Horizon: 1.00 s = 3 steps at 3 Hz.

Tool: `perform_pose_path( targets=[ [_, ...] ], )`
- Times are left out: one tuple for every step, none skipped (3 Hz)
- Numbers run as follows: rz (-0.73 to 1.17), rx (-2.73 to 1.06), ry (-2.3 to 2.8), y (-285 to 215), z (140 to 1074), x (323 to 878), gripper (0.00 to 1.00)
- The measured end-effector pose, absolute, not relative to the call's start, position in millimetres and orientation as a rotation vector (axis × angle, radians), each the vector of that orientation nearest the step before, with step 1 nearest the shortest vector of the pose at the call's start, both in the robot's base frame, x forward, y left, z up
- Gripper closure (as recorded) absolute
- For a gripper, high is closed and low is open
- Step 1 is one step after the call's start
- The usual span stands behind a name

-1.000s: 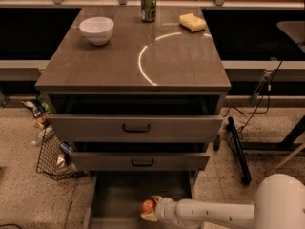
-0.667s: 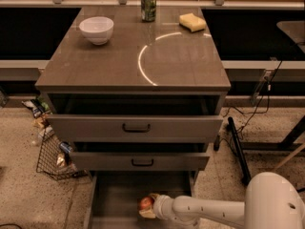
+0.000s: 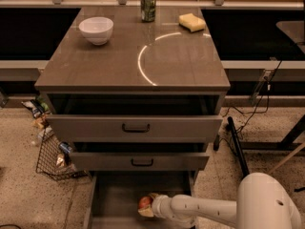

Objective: Place apple into bottom drawer

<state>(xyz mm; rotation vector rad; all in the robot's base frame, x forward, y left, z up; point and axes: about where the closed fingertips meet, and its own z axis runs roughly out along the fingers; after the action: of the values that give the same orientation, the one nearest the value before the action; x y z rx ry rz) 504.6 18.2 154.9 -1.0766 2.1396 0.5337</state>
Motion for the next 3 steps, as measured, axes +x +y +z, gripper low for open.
perform_pose_path(
  targets=[
    [0.542, -1.071, 2.142, 18, 153, 505, 0.17],
    [0.552, -1.073, 2.13, 20, 158, 506, 0.15],
    [0.583, -1.082, 2.097, 22, 171, 506, 0.13]
  ],
)
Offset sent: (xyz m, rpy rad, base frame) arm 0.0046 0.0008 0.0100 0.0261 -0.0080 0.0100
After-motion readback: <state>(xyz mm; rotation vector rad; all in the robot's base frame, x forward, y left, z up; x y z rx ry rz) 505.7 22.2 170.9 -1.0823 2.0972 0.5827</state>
